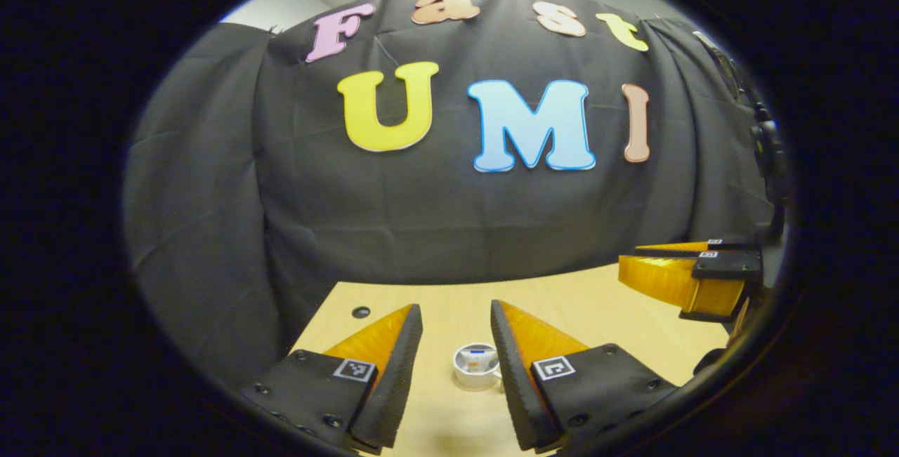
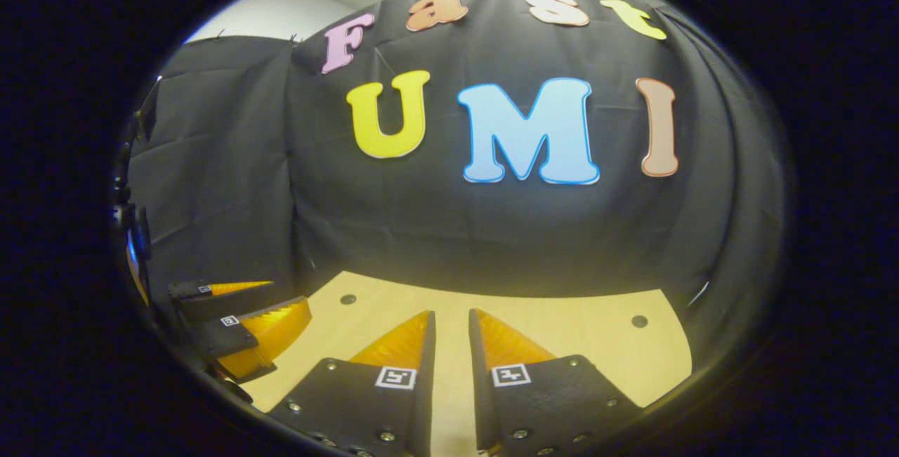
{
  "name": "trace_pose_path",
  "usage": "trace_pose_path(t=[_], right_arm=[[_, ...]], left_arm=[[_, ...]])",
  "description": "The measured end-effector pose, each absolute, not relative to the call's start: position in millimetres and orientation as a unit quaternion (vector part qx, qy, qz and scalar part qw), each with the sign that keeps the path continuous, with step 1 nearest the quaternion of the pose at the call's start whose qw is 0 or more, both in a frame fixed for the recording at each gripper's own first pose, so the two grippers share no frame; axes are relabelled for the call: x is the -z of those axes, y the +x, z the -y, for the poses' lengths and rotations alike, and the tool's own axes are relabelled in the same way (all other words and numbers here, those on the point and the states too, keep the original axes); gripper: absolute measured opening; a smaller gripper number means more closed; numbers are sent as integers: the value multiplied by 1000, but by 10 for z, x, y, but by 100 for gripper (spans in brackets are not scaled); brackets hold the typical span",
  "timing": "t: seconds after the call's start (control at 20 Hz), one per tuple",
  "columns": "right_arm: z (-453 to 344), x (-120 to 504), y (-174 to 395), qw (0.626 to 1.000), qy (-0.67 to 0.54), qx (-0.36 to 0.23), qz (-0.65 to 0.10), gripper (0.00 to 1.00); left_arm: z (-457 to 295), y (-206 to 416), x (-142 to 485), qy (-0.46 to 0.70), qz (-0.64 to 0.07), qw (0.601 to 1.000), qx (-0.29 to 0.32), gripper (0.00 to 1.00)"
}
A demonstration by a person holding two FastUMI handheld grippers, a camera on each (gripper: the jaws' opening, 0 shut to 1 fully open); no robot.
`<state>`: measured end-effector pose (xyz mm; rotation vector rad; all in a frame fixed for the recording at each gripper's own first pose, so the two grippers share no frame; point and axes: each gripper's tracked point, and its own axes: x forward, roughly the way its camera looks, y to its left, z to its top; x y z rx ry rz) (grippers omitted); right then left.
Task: Put the toothbrush and toothpaste on the desktop into the cup, then pick up the cup and place it on the coaster on the desktop.
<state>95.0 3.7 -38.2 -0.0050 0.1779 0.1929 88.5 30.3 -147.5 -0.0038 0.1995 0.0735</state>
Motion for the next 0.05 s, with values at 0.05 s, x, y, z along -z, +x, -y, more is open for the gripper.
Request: trace_pose_path(t=[0.05], right_arm=[[-42, 294, 935, 993, -4, -92, -77, 24]], left_arm=[[-300, 862, 1371, -2, -89, 995, -39, 62]])
